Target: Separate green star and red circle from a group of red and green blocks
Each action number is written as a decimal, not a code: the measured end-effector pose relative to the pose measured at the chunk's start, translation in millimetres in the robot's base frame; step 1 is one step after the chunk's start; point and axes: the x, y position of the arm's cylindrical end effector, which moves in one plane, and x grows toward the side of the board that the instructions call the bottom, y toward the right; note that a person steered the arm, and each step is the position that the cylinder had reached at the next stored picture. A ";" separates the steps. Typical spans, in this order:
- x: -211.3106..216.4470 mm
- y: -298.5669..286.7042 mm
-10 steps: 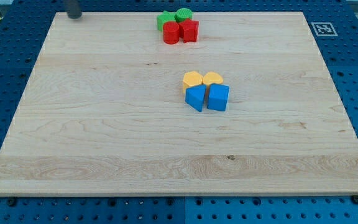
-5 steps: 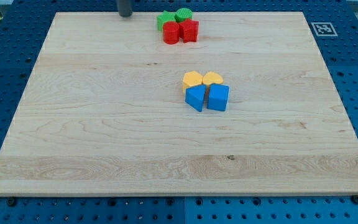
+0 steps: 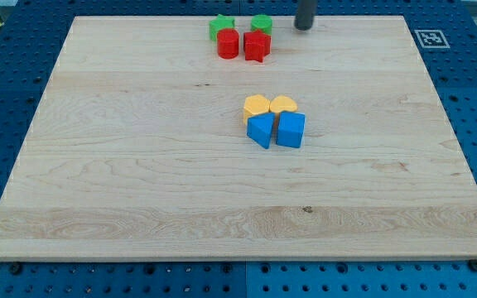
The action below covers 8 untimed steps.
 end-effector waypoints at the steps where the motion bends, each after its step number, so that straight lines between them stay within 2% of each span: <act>1: -0.2 -56.0; 2: 2.1 -105.2; 4: 63.0 -94.6; 5: 54.8 -118.8; 6: 93.9 -128.1; 7: 122.7 -105.9; 8: 105.1 -104.1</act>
